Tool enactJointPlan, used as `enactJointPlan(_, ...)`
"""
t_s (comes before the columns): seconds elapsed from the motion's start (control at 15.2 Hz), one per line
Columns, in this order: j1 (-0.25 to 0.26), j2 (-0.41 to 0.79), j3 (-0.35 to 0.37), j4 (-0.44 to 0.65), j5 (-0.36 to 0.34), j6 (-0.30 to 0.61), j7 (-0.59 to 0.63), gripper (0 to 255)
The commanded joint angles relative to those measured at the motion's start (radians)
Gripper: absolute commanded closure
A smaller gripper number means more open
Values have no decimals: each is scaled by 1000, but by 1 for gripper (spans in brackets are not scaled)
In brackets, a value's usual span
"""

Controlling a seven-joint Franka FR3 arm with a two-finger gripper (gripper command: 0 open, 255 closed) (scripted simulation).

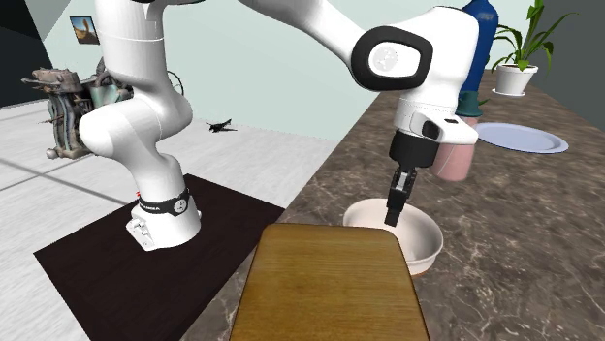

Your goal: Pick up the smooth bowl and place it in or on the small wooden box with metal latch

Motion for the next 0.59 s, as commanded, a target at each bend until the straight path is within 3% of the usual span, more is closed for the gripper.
enactJointPlan(0.0,0,1,0,0,0,1,0,255)
enactJointPlan(0.53,0,-21,2,26,8,-46,-11,255)
